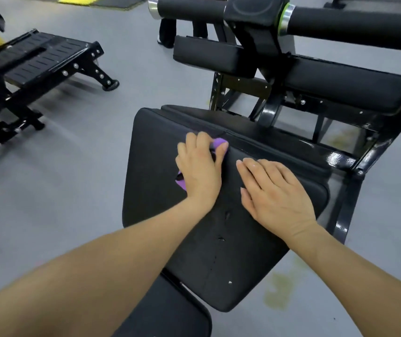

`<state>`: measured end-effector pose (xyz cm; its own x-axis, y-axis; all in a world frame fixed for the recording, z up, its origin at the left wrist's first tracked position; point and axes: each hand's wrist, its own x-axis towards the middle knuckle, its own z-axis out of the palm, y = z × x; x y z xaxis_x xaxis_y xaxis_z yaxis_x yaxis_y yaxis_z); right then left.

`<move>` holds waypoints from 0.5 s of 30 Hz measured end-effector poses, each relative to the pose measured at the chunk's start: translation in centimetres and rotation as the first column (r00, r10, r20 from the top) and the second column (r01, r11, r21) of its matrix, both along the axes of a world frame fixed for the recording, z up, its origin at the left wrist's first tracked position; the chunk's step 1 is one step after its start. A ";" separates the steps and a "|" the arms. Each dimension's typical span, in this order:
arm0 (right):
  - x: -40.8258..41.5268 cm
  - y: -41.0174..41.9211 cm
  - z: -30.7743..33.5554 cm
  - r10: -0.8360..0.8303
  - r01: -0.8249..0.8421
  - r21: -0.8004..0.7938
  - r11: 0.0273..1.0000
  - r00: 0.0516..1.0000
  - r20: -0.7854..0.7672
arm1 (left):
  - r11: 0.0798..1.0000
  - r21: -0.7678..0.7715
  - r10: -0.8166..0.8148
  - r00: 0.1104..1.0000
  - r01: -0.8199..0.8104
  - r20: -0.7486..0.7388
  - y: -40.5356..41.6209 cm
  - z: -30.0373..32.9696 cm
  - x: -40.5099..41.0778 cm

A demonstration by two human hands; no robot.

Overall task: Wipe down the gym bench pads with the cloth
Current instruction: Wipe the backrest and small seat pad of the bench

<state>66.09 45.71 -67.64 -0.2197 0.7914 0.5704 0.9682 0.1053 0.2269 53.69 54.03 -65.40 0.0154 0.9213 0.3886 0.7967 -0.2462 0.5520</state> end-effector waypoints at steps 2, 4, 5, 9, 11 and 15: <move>-0.1 -0.1 0.2 -0.024 0.023 -0.015 1.000 0.999 -0.029 | 0.997 -0.020 -0.081 0.995 0.079 -0.065 -3.6 -1.1 -0.1; -0.1 -0.2 0.5 -0.044 0.042 -0.045 0.998 0.998 -0.037 | 0.988 -0.064 -0.143 0.988 0.140 -0.056 -4.8 -1.4 0.0; -0.2 -0.2 0.6 -0.049 0.047 -0.067 0.997 0.998 -0.036 | 0.986 -0.078 -0.149 0.988 0.147 -0.024 -4.3 -1.1 -0.1; 0.2 -1.1 1.0 -0.125 0.118 -0.089 0.989 0.989 -0.076 | 0.999 -0.045 -0.011 0.999 0.013 0.032 0.1 1.1 0.4; 0.9 -2.3 0.8 -0.167 0.160 -0.067 0.985 0.981 -0.103 | 0.989 -0.087 0.125 0.992 -0.122 0.023 2.0 2.0 1.1; 2.6 -4.5 0.3 -0.180 0.180 -0.011 0.984 0.977 -0.112 | 0.996 -0.077 0.045 0.999 -0.045 0.000 -2.0 0.7 2.6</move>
